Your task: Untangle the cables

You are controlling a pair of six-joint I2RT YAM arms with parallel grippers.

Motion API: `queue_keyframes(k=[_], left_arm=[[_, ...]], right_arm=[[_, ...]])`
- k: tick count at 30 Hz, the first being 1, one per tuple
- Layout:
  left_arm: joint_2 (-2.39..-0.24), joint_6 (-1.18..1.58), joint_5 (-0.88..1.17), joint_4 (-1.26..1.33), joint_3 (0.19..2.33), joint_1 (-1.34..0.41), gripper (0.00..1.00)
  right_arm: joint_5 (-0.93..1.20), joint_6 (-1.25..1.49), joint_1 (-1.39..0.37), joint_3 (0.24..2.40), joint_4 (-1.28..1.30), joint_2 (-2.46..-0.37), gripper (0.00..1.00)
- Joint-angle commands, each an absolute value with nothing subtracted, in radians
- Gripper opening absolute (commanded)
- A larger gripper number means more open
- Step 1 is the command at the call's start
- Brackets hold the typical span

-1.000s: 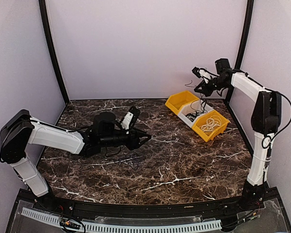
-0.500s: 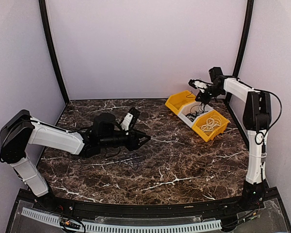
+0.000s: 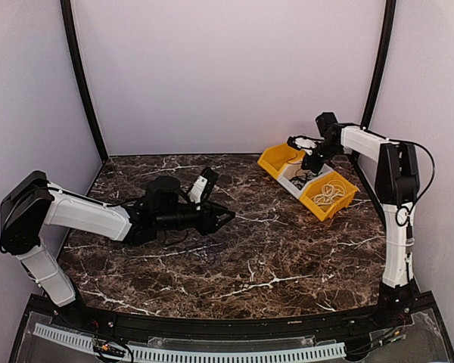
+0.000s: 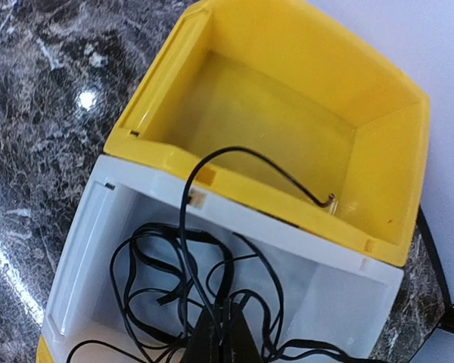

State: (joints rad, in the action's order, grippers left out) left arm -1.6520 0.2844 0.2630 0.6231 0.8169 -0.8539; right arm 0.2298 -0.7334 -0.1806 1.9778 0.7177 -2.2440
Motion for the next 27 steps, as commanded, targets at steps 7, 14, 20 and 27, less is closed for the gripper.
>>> queue_keyframes(k=[7,14,20,27], left_arm=[[-1.626,0.284,0.272,0.643,0.798,-0.855,0.39],[-1.628,0.284,0.278,0.645,0.805,-0.855,0.39],[-1.62,0.28,0.275,0.634,0.805,-0.856,0.39],[-1.632,0.29,0.275,0.659,0.789,-0.855,0.4]], right_arm=[[0.043,-0.841,-0.182,1.905,0.843,-2.19,0.0],[0.039,-0.834,-0.188,2.118,0.938,-2.336,0.0],[0.004,-0.867,-0.207,2.19,1.025,-2.431,0.0],[0.004,-0.887,-0.222,2.11,1.063,-2.328,0.23]])
